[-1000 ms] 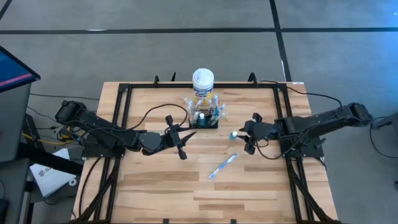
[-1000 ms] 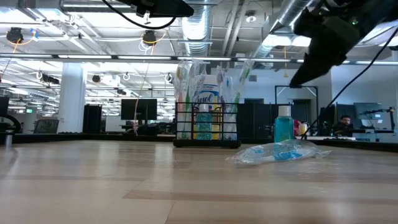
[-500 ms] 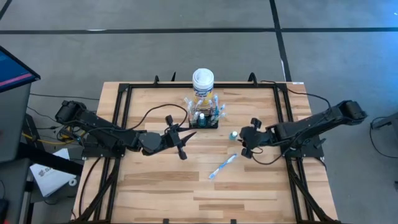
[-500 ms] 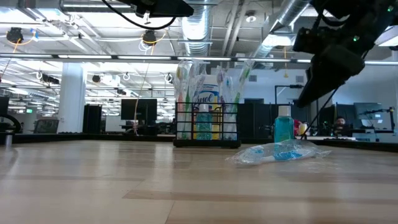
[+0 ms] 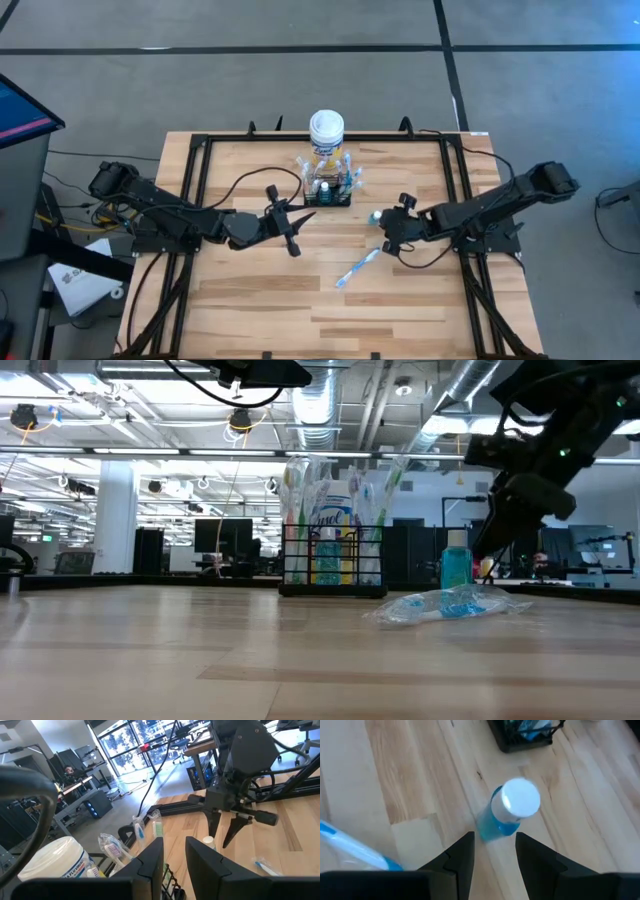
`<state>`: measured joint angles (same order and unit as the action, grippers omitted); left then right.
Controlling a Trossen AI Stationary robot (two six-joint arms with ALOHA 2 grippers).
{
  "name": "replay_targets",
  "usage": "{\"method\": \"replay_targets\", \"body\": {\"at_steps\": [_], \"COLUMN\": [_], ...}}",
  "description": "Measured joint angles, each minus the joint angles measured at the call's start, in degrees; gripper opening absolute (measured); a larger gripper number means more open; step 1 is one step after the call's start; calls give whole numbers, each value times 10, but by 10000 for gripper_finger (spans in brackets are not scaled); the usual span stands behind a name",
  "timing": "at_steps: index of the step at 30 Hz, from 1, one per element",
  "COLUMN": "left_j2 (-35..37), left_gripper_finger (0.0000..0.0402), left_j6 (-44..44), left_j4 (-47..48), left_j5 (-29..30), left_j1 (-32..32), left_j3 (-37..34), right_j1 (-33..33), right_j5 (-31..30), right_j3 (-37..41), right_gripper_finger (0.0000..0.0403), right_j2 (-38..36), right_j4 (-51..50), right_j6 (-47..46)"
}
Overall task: Pick & Place toothbrushing station
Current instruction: Put the blue mouthwash bottle into the black wire organizer
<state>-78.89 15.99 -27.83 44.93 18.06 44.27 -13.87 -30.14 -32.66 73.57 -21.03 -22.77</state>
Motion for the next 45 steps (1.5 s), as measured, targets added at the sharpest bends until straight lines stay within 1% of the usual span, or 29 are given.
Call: {"method": "replay_targets", "body": {"at_steps": [5, 8, 13, 16, 23, 28, 33, 36, 39, 45], "left_j2": [0, 0, 0, 0, 0, 0, 0, 0, 0, 0], "left_gripper_finger": [76, 76, 76, 76, 76, 76, 76, 76, 76, 76], "left_j6": [0, 0, 0, 0, 0, 0, 0, 0, 0, 0], "left_j4": [0, 0, 0, 0, 0, 0, 0, 0, 0, 0], "left_j5": [0, 0, 0, 0, 0, 0, 0, 0, 0, 0], "left_j1": [3, 3, 3, 3, 3, 3, 3, 3, 3, 3], "left_j3": [0, 0, 0, 0, 0, 0, 0, 0, 0, 0], "right_j1": [0, 0, 9, 9, 20, 33, 35, 35, 35, 37], "right_j5": [0, 0, 1, 1, 0, 3, 20, 21, 21, 17], "right_j3": [74, 110, 149, 162, 180, 181, 181, 181, 181, 181], "right_gripper_finger": [134, 134, 134, 134, 134, 134, 133, 134, 134, 132], "right_j2": [-25, -38, -39, -39, -39, -39, -38, -21, 13, 97], "right_j4": [105, 142, 206, 252, 306, 314, 325, 339, 371, 473], "right_j6": [-8, -17, -12, 5, 27, 28, 28, 28, 31, 72]}}
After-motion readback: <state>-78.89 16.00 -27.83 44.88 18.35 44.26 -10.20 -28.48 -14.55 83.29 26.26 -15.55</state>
